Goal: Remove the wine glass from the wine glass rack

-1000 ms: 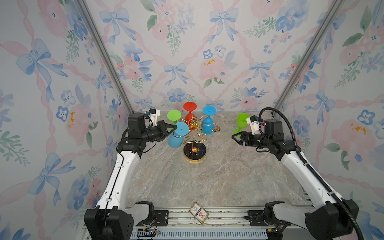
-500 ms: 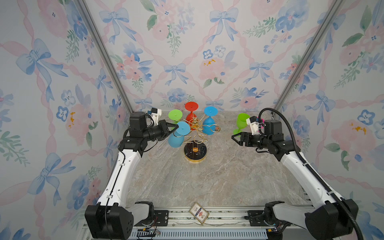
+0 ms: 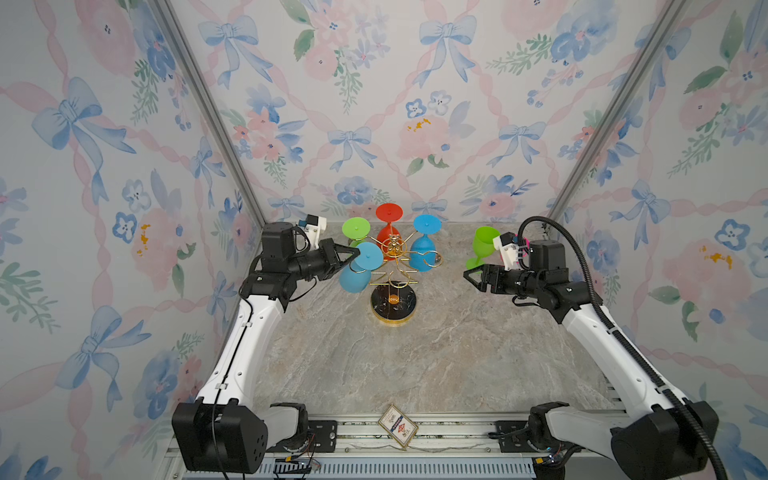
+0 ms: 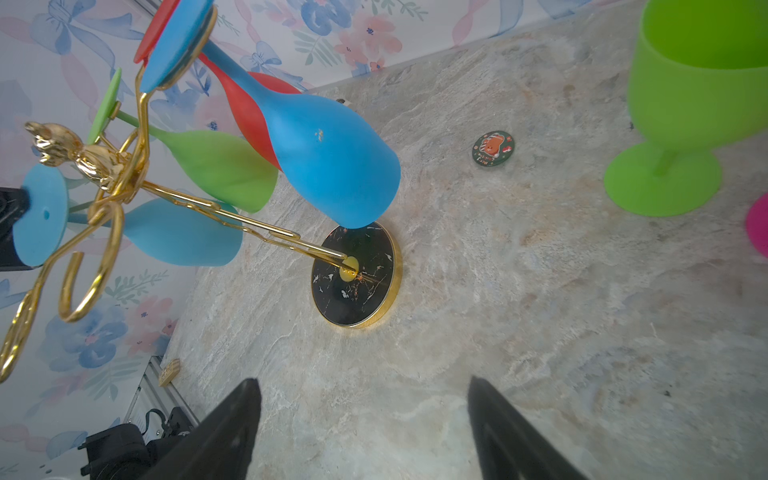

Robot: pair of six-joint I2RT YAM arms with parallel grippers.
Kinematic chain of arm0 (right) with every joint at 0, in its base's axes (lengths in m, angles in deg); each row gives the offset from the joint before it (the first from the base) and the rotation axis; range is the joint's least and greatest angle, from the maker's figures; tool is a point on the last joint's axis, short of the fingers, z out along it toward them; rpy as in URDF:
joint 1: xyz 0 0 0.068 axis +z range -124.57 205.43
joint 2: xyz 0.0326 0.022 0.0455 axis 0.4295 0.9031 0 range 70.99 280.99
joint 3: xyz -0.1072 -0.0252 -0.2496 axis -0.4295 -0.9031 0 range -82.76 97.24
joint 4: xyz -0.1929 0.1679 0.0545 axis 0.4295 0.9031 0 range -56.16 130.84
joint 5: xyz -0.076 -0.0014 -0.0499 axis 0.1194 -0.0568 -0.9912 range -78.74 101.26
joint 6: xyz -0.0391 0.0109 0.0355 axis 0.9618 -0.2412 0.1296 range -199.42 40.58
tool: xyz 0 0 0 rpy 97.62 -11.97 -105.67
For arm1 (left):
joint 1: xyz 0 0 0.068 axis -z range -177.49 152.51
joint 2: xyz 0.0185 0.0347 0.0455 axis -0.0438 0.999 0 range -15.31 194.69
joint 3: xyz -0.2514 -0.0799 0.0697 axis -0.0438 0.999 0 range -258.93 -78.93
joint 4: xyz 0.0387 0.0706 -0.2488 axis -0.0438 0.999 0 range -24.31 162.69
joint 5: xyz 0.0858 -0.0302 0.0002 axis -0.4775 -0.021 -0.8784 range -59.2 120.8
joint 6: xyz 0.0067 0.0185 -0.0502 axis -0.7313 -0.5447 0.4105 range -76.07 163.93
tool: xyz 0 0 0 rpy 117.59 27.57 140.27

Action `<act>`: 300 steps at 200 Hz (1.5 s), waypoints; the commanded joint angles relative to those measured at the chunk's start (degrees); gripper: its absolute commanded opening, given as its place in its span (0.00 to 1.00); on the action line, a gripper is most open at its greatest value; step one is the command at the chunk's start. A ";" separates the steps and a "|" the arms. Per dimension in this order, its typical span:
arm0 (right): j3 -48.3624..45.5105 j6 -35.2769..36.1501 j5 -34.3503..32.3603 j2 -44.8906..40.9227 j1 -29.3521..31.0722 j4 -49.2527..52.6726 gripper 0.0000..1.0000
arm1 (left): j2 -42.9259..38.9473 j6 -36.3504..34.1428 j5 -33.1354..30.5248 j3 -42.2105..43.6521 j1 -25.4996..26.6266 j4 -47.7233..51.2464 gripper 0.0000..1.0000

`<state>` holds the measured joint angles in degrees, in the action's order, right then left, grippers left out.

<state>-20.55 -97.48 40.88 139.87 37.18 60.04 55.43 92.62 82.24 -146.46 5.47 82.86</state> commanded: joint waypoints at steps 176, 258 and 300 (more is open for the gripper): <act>-1.48 -1.89 0.39 -1.93 0.98 -0.63 0.80 | 2.39 9.49 12.70 5.62 -3.14 -13.02 0.00; -1.42 -2.05 0.52 -1.75 1.35 -0.88 0.80 | 2.85 12.61 13.32 4.41 -3.14 -15.50 0.00; -1.69 -2.06 0.52 -1.75 1.43 -1.17 0.80 | 2.83 14.36 13.26 3.84 -3.09 -17.01 0.00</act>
<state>-21.14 -98.97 40.88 138.80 37.97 59.71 57.79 105.82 93.92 -140.75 2.46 69.53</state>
